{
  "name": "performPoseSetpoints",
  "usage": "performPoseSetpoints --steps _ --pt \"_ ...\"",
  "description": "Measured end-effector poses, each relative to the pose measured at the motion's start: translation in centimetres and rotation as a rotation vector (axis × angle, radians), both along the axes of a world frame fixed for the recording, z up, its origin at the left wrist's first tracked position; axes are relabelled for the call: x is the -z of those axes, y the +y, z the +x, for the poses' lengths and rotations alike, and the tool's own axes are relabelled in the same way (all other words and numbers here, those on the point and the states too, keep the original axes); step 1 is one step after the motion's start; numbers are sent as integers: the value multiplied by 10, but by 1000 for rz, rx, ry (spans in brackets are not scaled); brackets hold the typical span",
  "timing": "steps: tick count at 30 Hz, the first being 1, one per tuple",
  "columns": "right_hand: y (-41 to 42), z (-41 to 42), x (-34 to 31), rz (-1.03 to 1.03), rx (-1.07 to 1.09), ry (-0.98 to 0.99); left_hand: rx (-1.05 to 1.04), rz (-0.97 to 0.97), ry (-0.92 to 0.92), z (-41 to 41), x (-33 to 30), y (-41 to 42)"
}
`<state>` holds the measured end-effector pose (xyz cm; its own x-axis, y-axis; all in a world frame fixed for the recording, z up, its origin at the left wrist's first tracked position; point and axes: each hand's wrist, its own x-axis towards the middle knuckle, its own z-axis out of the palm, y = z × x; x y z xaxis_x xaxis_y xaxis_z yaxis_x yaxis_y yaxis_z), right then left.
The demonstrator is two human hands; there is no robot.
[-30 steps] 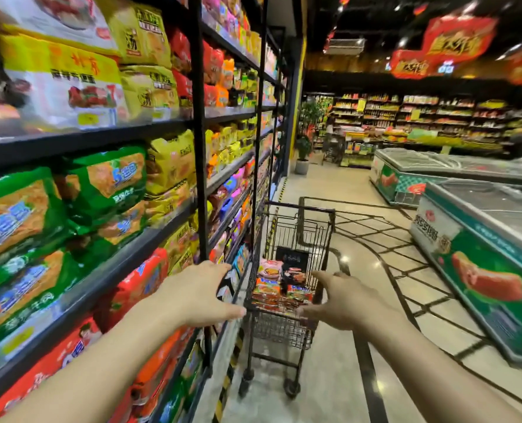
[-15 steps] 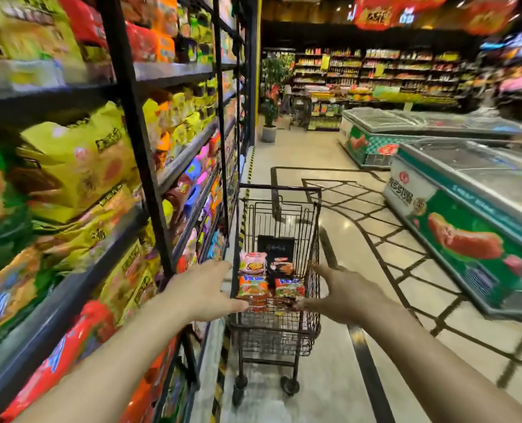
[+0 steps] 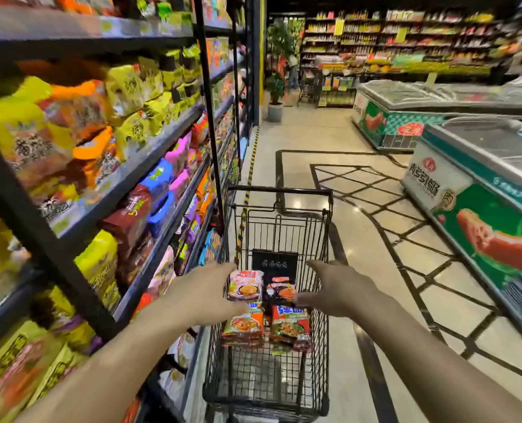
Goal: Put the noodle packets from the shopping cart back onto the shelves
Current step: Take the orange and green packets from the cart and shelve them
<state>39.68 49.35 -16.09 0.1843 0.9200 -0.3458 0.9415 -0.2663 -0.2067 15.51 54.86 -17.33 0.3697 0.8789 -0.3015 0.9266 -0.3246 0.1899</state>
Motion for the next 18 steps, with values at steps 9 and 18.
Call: performPoseSetpoints --steps 9,18 --pt "121 44 76 -107 28 37 11 -112 46 50 70 119" --pt "168 58 180 -258 219 96 -24 -310 25 57 203 201"
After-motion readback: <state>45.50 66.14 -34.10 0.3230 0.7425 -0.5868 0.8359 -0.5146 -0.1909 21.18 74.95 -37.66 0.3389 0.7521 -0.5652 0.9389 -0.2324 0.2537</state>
